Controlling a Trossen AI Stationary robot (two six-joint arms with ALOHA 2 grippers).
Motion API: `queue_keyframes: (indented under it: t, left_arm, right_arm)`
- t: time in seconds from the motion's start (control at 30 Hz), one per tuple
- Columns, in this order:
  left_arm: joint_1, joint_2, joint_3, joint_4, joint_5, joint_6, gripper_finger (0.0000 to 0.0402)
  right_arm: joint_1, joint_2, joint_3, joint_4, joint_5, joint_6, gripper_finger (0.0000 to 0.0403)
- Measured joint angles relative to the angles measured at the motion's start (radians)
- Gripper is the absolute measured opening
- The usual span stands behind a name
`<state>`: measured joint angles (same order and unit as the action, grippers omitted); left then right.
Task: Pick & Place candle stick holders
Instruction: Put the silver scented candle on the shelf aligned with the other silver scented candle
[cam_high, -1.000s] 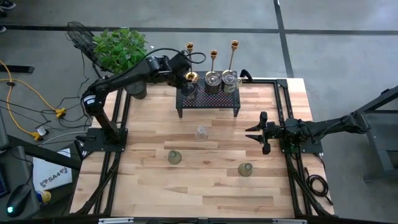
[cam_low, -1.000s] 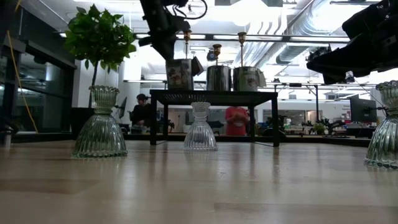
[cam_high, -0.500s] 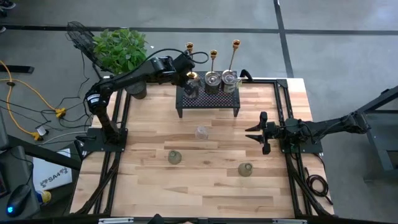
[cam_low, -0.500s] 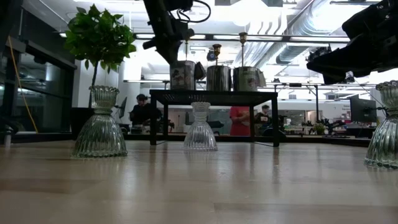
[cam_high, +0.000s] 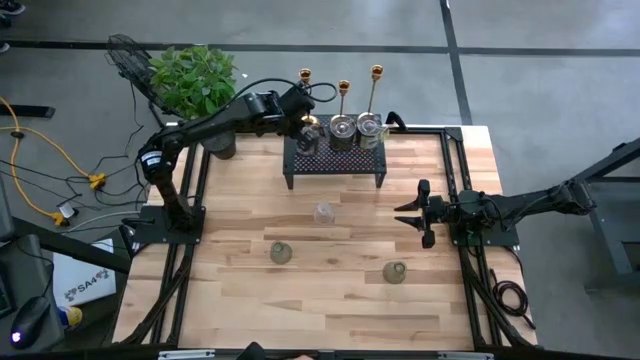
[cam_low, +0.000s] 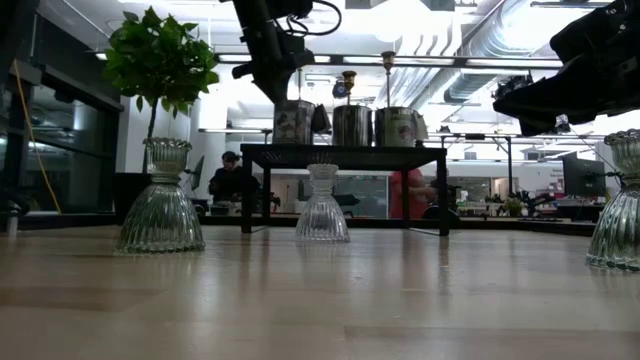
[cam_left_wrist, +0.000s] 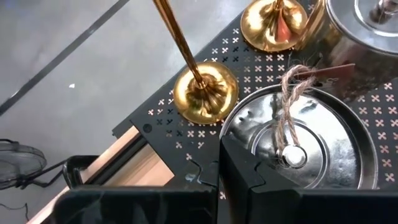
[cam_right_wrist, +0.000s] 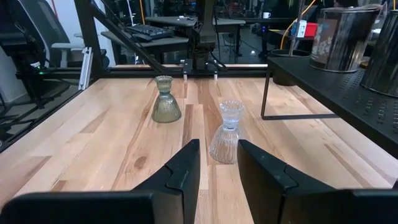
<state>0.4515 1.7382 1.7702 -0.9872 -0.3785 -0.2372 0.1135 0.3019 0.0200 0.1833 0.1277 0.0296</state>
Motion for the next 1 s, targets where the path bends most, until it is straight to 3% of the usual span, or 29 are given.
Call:
queue_keyframes:
  t: [0.77,1.0]
  left_arm:
    - [0.000,0.000,0.000,0.020,0.018,0.031,0.0000]
    - [0.000,0.000,0.000,0.021,0.020,0.032,0.0029]
  right_arm:
    - [0.000,0.000,0.000,0.000,0.000,0.000,0.0099]
    - [0.000,0.000,0.000,0.000,0.000,0.000,0.0099]
